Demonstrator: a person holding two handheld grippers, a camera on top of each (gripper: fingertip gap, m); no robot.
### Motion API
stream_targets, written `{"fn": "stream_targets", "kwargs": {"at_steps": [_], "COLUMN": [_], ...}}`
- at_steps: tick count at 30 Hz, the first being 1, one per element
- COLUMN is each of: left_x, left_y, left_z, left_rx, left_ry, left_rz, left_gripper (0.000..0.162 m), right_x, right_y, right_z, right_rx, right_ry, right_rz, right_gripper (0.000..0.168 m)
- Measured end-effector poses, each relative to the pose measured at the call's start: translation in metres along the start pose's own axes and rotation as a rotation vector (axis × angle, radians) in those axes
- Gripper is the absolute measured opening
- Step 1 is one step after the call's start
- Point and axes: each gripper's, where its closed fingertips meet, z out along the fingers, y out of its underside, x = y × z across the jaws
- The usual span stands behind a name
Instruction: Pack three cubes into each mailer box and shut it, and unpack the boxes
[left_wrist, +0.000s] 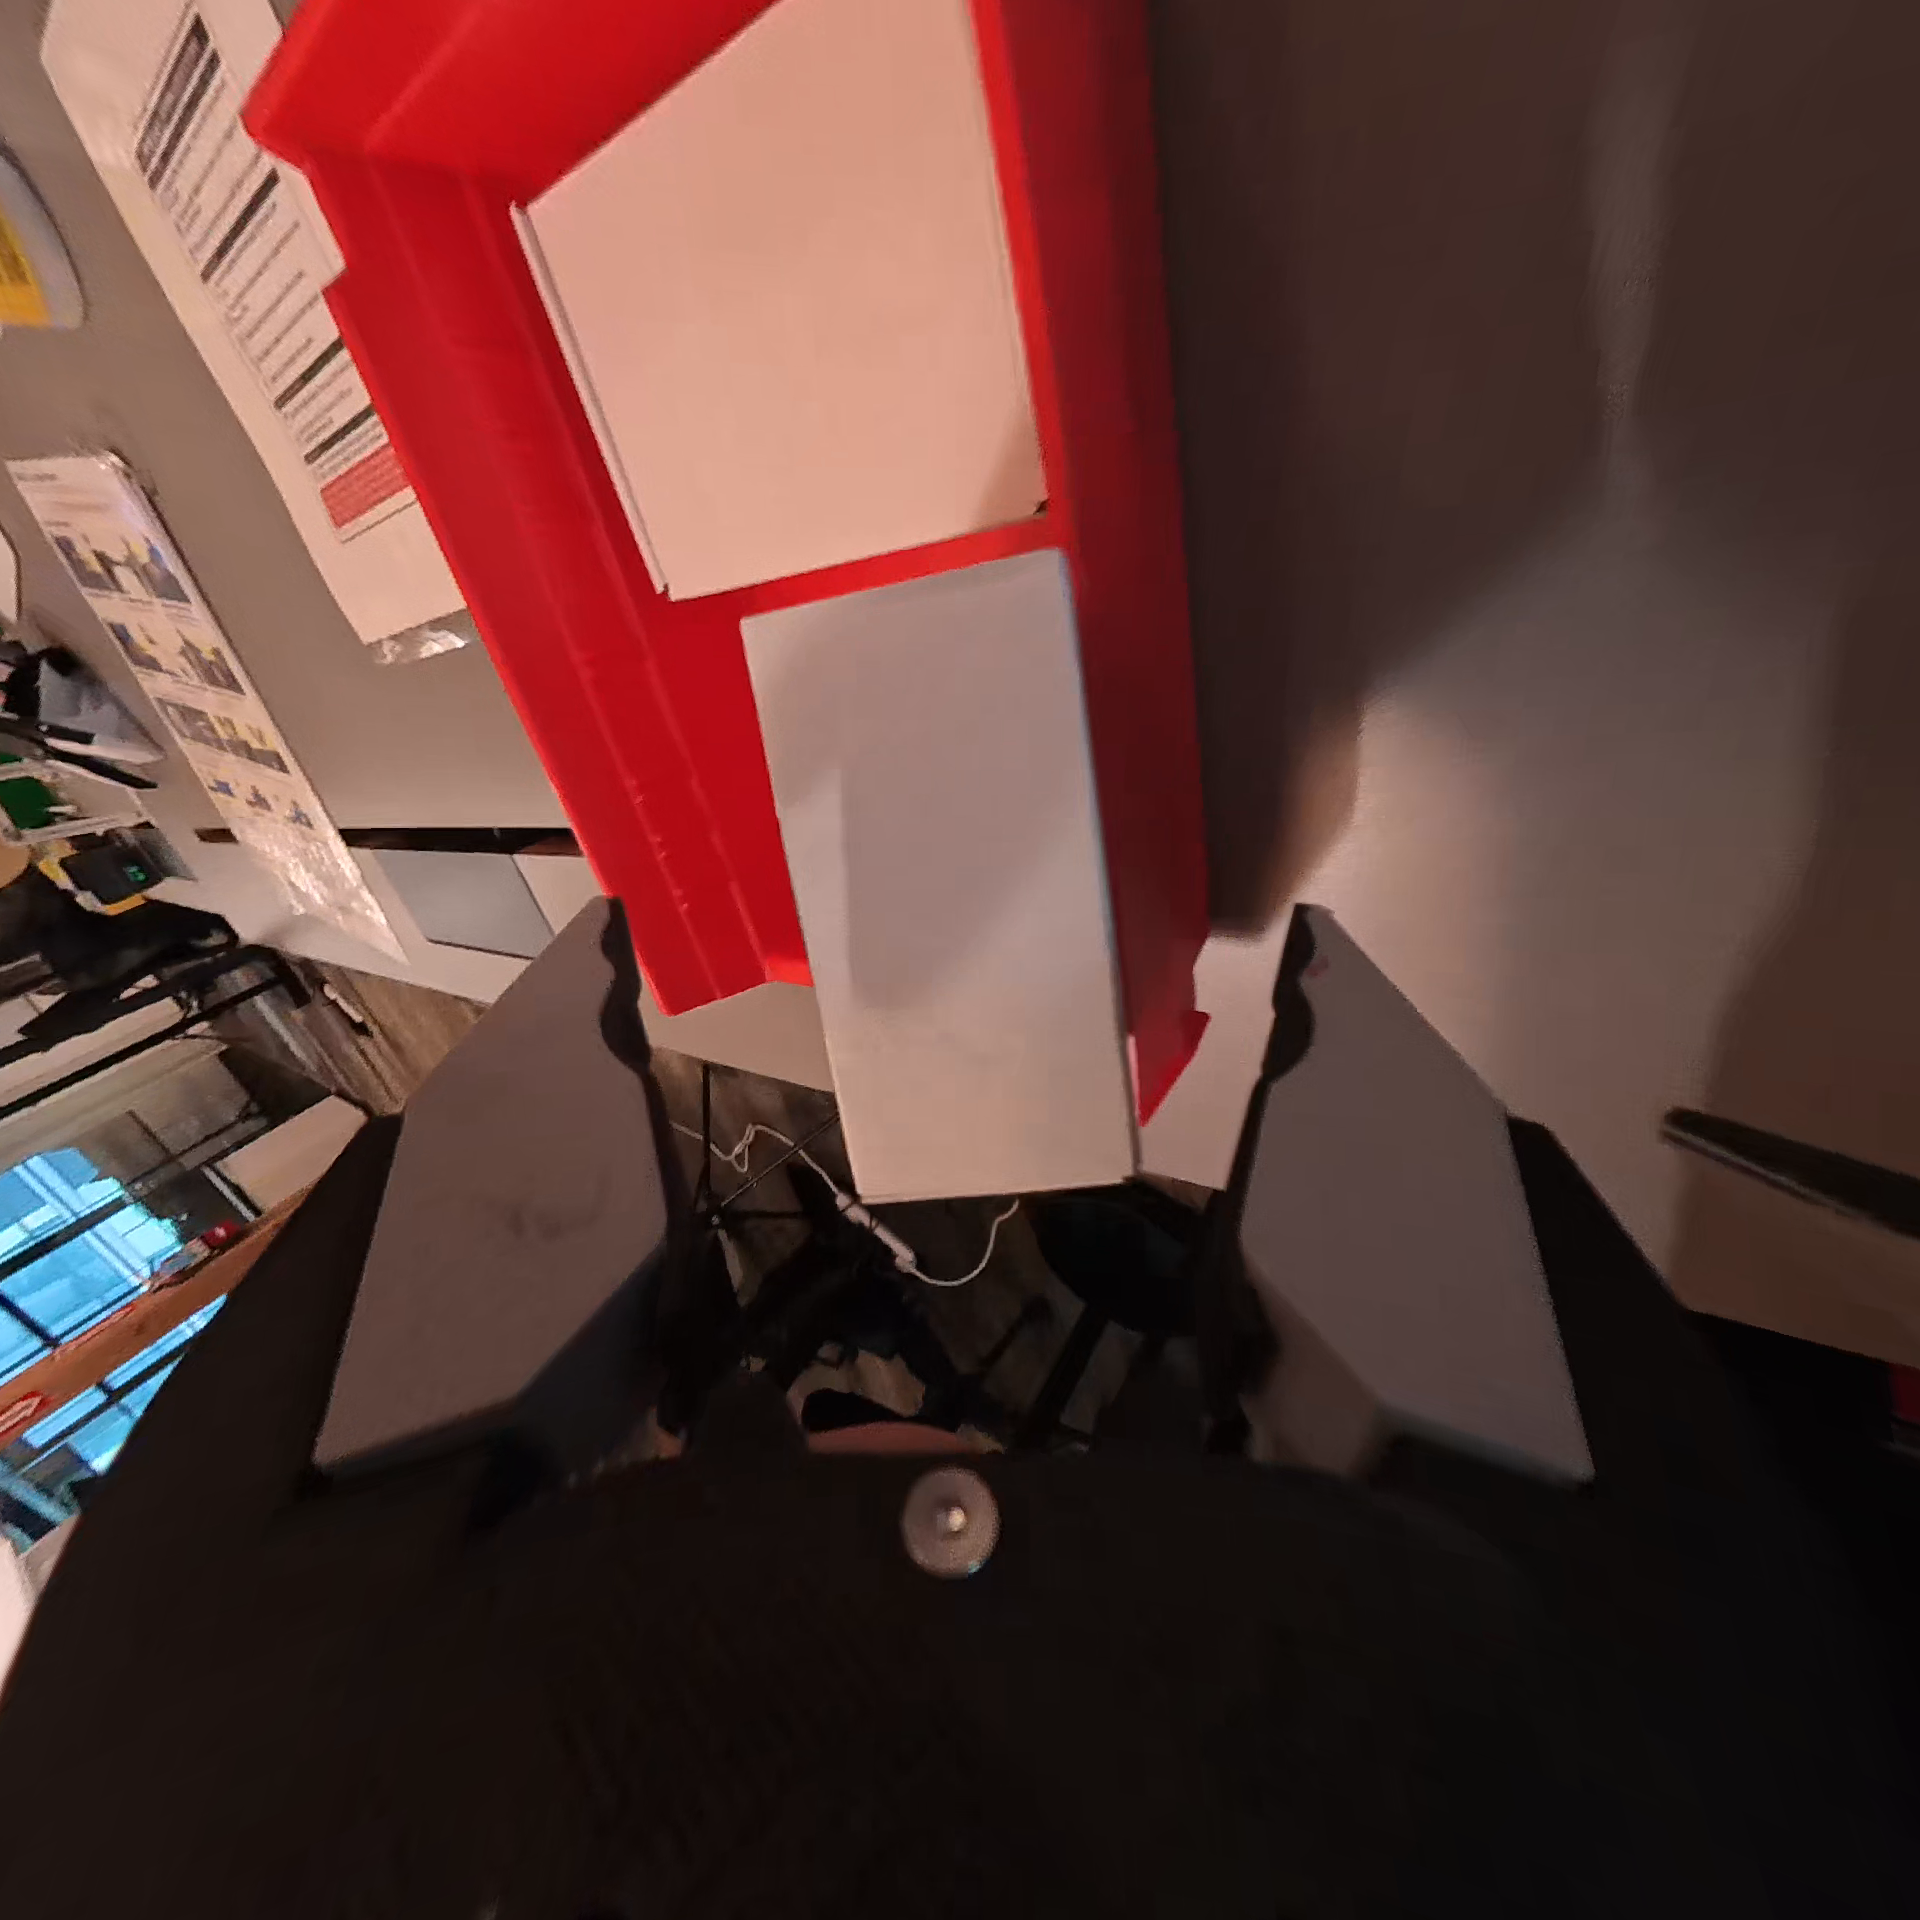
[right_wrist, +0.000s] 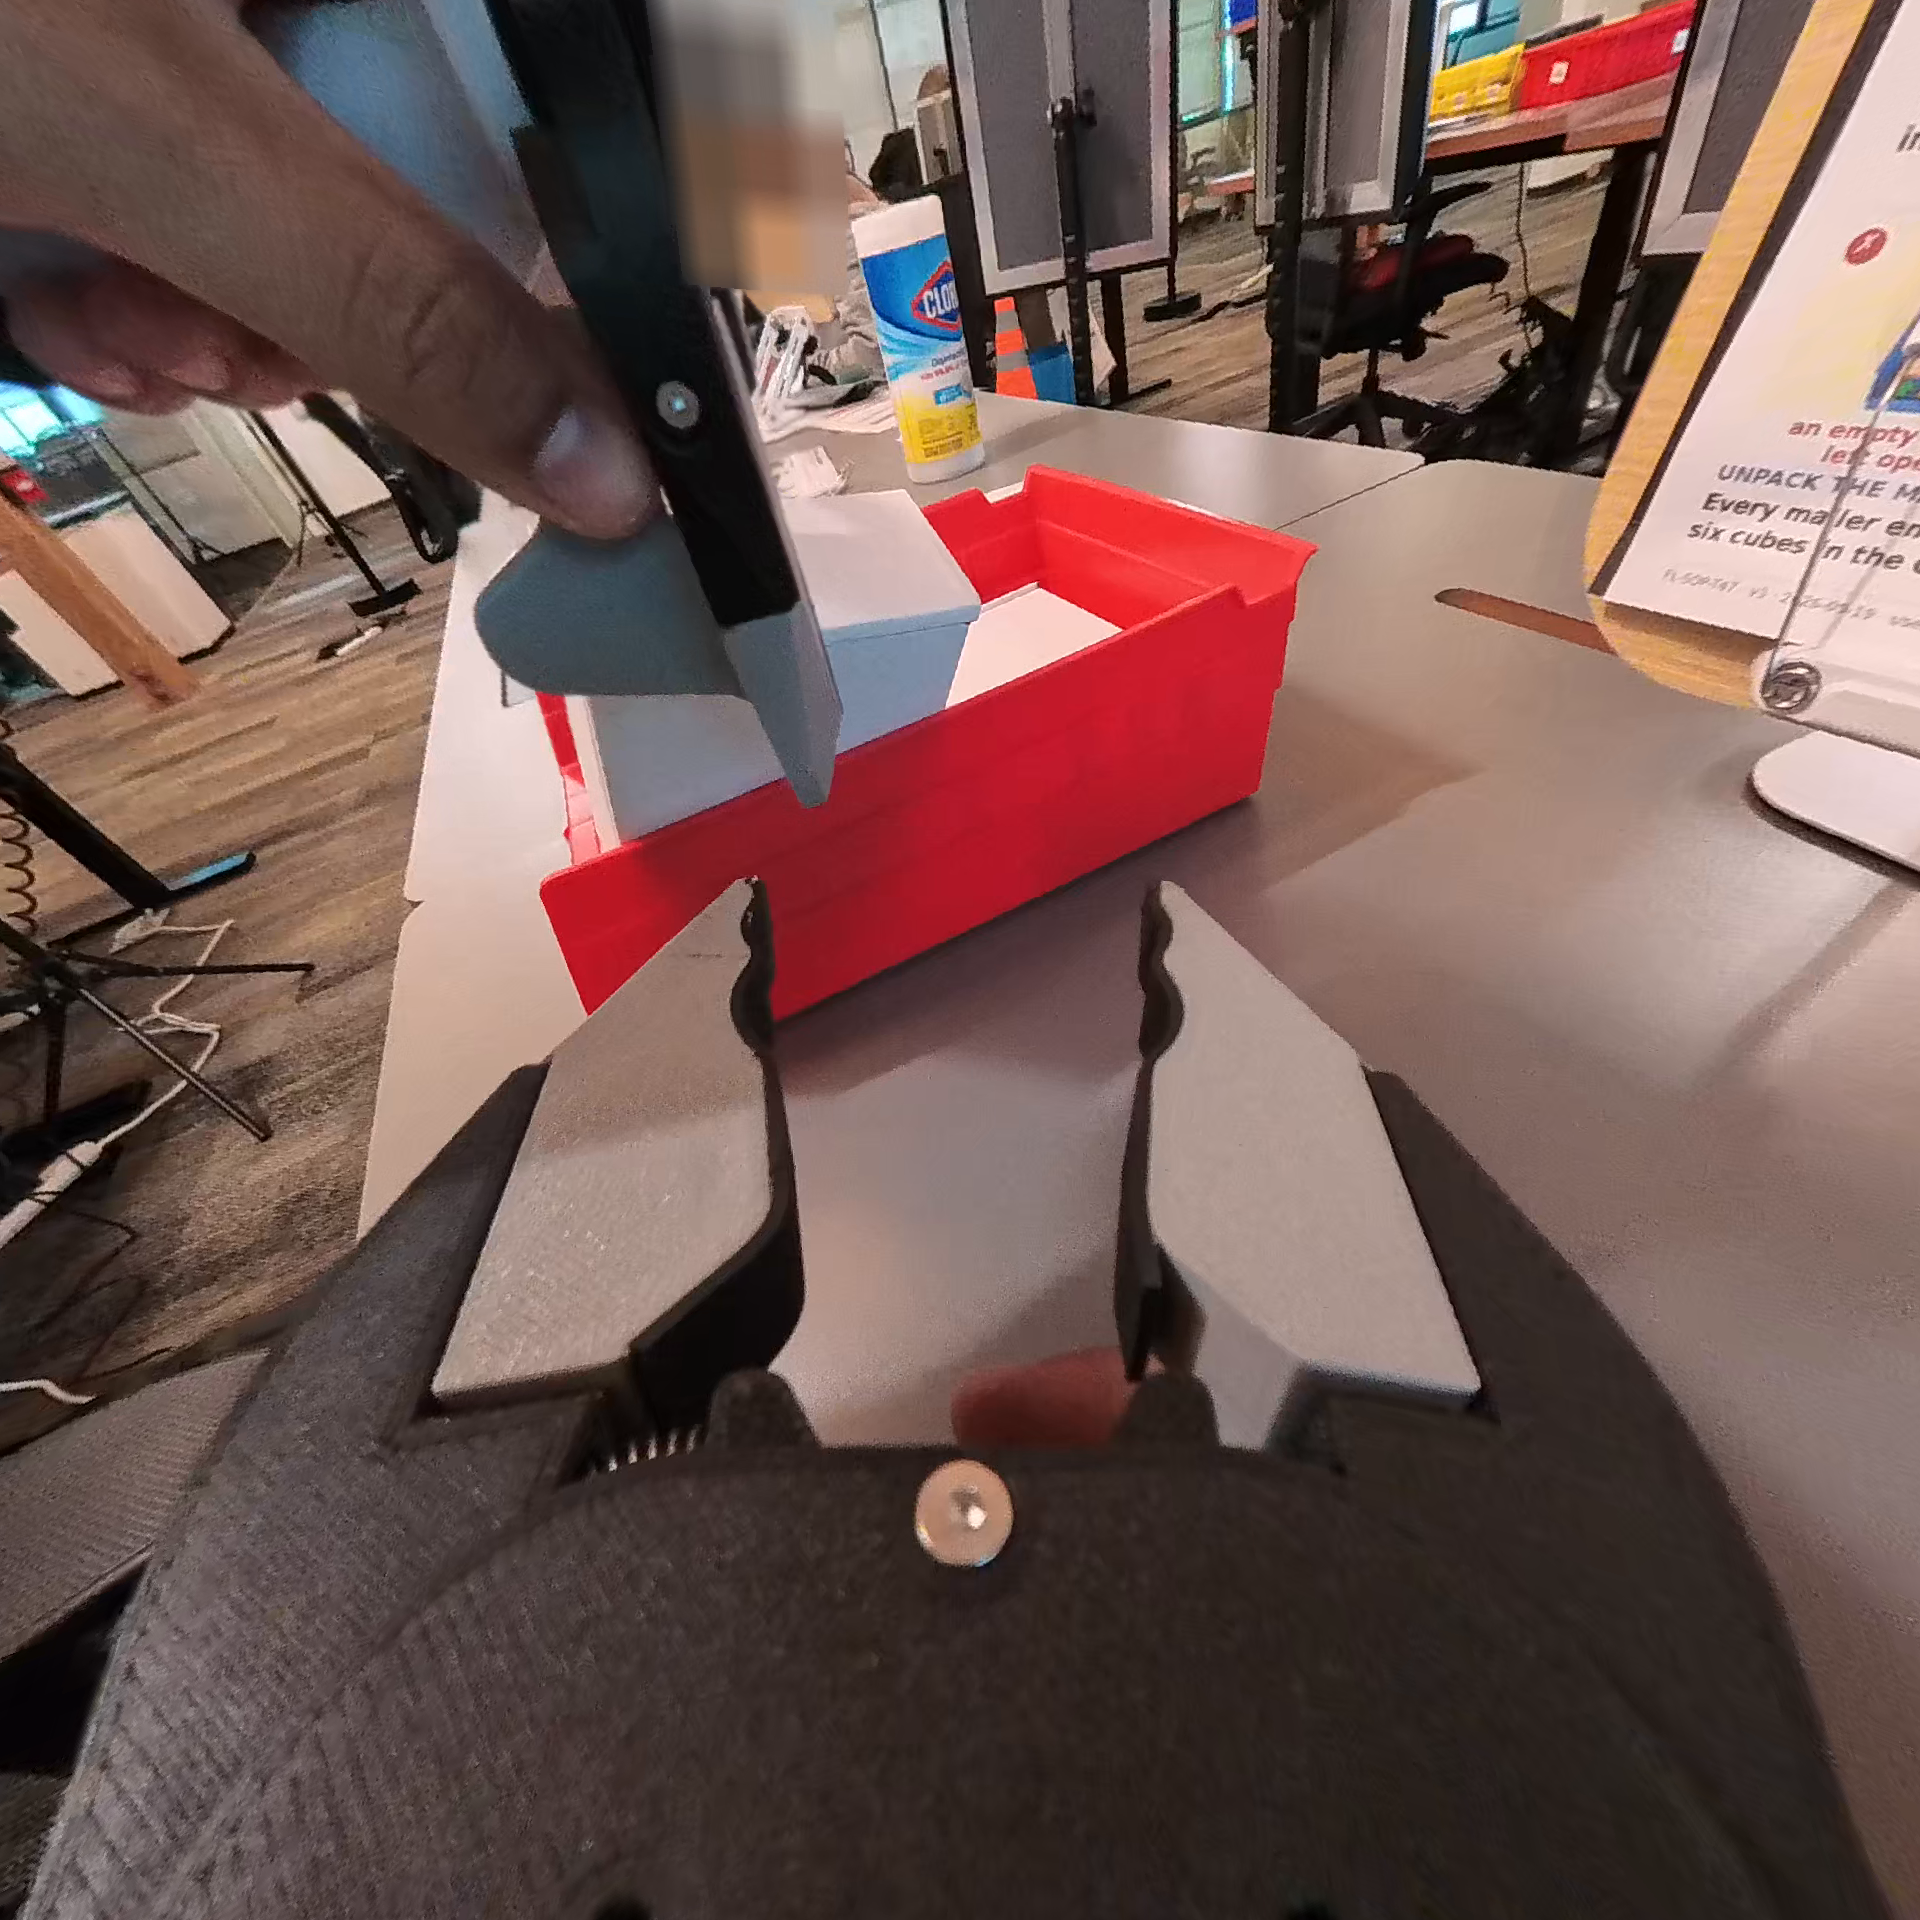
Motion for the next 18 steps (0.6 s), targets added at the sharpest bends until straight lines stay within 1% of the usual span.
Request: {"fn": "stream_targets", "kwargs": {"at_steps": [2,4,5,6,7,8,10,13,15,18], "left_x": [0.003,0.004,0.008,0.010,0.003,-0.001,-0.004,-0.013,-0.024,-0.042], "left_y": [-0.004,-0.001,0.004,0.010,0.014,0.016,0.018,0.009,0.009,0.001], "left_z": [-0.004,0.000,0.007,0.015,0.022,0.023,0.018,-0.001,-0.014,-0.046], "left_rx": [0.014,-0.006,-0.033,-0.068,-0.086,-0.098,-0.103,-0.007,0.034,0.210], "left_ry": [0.014,0.035,0.062,0.077,0.039,0.026,0.055,0.132,0.146,0.178], "left_rz": [0.004,0.014,0.030,0.066,0.124,0.148,0.165,0.097,0.102,0.103], "left_gripper": [0.120,0.119,0.111,0.090,0.074,0.071,0.071,0.070,0.070,0.069], "right_x": [0.002,0.005,0.007,0.008,0.010,0.010,0.010,0.010,0.009,0.008], "right_y": [0.000,-0.001,-0.003,-0.005,-0.007,-0.010,-0.012,-0.007,-0.003,-0.001], "right_z": [-0.004,-0.008,-0.010,-0.012,-0.015,-0.017,-0.018,-0.015,-0.013,-0.013], "right_rx": [0.005,0.011,0.017,0.026,0.037,0.048,0.061,0.039,0.020,0.009], "right_ry": [0.003,0.005,0.006,0.007,0.006,0.004,-0.007,-0.007,-0.002,-0.009], "right_rz": [0.002,0.011,0.016,0.021,0.028,0.036,0.050,0.048,0.031,0.019], "right_gripper": [0.069,0.069,0.069,0.069,0.068,0.067,0.066,0.066,0.066,0.067]}}
